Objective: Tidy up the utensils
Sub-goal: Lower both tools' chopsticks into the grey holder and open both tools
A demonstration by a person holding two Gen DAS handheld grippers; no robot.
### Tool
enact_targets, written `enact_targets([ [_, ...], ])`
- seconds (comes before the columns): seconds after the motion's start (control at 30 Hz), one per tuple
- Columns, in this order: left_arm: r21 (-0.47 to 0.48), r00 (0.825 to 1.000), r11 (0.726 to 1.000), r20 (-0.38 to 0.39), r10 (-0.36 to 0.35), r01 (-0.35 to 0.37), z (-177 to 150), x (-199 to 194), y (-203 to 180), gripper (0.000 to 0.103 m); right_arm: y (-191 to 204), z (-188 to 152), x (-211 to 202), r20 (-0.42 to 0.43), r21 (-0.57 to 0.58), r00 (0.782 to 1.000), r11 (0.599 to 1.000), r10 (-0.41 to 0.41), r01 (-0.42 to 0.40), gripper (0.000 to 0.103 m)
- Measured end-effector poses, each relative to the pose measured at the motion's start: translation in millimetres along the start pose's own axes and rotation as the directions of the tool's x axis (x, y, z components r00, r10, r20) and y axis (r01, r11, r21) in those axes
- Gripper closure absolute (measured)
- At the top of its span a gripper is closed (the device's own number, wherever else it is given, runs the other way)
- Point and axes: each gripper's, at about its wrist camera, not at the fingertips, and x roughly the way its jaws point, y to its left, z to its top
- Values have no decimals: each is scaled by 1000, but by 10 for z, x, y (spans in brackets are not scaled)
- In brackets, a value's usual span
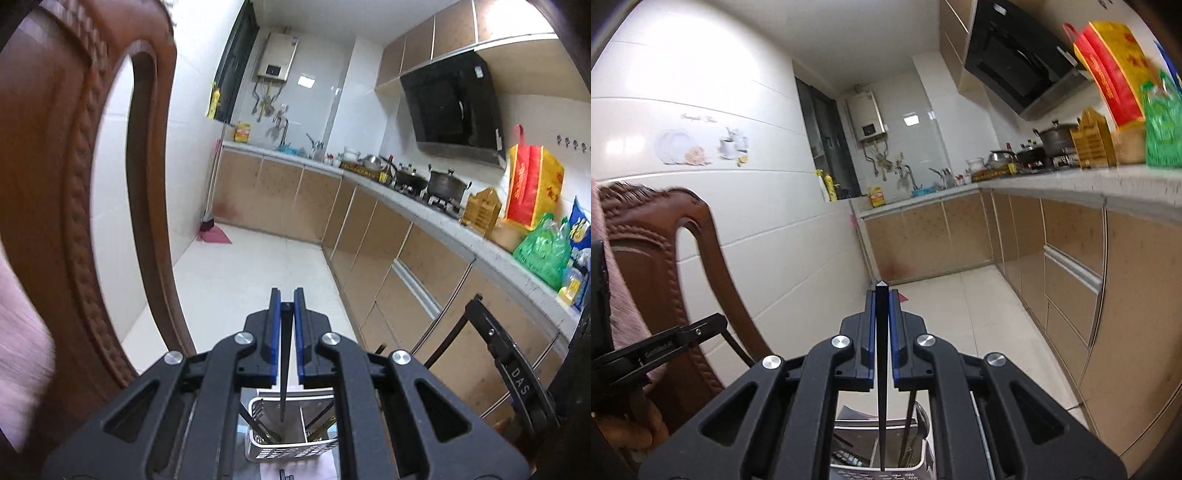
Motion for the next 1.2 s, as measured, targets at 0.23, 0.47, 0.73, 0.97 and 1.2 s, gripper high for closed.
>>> enact_targets([
  [0.23,-37,997,999,-74,1,-4,-483,520,117,96,-146,-563,366,-47,14,999,1000,-5,5,96],
  [0.47,-34,994,999,-109,-6,3,-646,717,104,96,-199,-297,109,-22,124,997,989,79,-76,96],
  [0.73,-24,990,1000,-141,-8,4,-734,728,129,95,-13,96,-74,62,53,994,994,93,-96,96],
  [0.97,-19,994,999,-106,39,-41,-832,467,200,23,-113,-288,168,53,31,998,999,34,-36,96],
  [1.2,-17,999,1000,-39,16,-16,-1223,-409,236,9,-289,-765,399,17,90,1000,996,-12,10,96],
])
